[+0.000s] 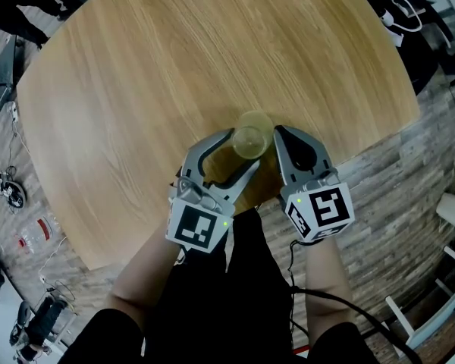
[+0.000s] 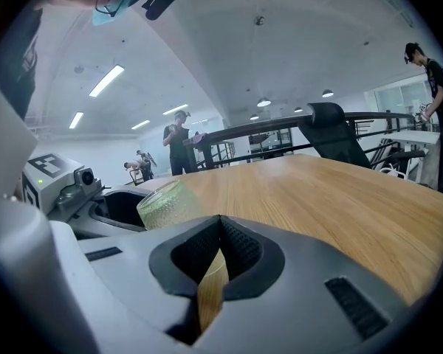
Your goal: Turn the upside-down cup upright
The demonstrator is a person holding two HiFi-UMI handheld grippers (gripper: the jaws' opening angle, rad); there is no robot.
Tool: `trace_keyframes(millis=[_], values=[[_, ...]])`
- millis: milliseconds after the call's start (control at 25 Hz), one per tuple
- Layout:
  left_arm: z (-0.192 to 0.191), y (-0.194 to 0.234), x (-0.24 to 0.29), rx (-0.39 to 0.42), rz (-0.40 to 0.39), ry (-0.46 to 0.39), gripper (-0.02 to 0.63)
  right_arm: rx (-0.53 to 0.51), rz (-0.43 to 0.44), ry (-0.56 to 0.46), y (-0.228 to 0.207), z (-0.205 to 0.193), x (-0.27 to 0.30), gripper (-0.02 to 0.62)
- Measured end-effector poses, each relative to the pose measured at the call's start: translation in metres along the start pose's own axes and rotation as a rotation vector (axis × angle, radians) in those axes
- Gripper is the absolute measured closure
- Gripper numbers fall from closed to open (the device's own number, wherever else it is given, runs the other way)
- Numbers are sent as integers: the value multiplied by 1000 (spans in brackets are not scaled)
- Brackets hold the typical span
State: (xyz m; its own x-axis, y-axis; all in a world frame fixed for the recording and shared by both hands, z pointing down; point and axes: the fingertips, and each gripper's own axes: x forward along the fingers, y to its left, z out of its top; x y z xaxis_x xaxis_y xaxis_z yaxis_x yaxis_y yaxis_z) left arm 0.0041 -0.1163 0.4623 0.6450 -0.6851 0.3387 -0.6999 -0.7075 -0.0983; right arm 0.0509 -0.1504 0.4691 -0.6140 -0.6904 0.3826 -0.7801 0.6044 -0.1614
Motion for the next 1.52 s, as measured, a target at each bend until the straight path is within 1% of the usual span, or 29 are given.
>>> trace_keyframes(millis=[160, 360, 520, 720, 840, 960, 1040, 1120, 1240, 1280, 1360, 1520], values=[[-6, 2, 6, -25, 1, 22, 347, 32, -8, 19, -4, -8, 5, 581], [-13, 2, 4, -41, -9, 13, 347, 50, -14, 31, 2, -19, 9, 581], [-13, 1, 12, -47, -14, 12, 347, 63, -18, 32, -9, -20, 10, 581], [-9, 3, 3, -37, -4, -15, 347, 72, -50, 10, -13, -13, 3, 581], [0, 7, -6, -60, 11, -44, 347, 68, -69, 4, -15, -4, -8, 581], [18, 13, -18, -39, 27, -79, 355, 45, -74, -19, -10, 14, -18, 581], [36, 16, -27, -22, 52, -105, 421, 29, -73, -41, -1, 32, -29, 581], [60, 17, -39, -27, 84, -139, 499, 19, -77, -69, 10, 53, -45, 581], [101, 18, -57, -114, 142, -217, 590, -9, -88, -142, 28, 92, -71, 581], [114, 16, -64, -132, 153, -239, 597, -27, -93, -171, 35, 107, -81, 581], [138, 6, -78, -156, 164, -257, 598, -53, -107, -222, 50, 131, -106, 581], [169, -9, -113, -233, 203, -247, 598, -64, -120, -289, 86, 166, -149, 581]])
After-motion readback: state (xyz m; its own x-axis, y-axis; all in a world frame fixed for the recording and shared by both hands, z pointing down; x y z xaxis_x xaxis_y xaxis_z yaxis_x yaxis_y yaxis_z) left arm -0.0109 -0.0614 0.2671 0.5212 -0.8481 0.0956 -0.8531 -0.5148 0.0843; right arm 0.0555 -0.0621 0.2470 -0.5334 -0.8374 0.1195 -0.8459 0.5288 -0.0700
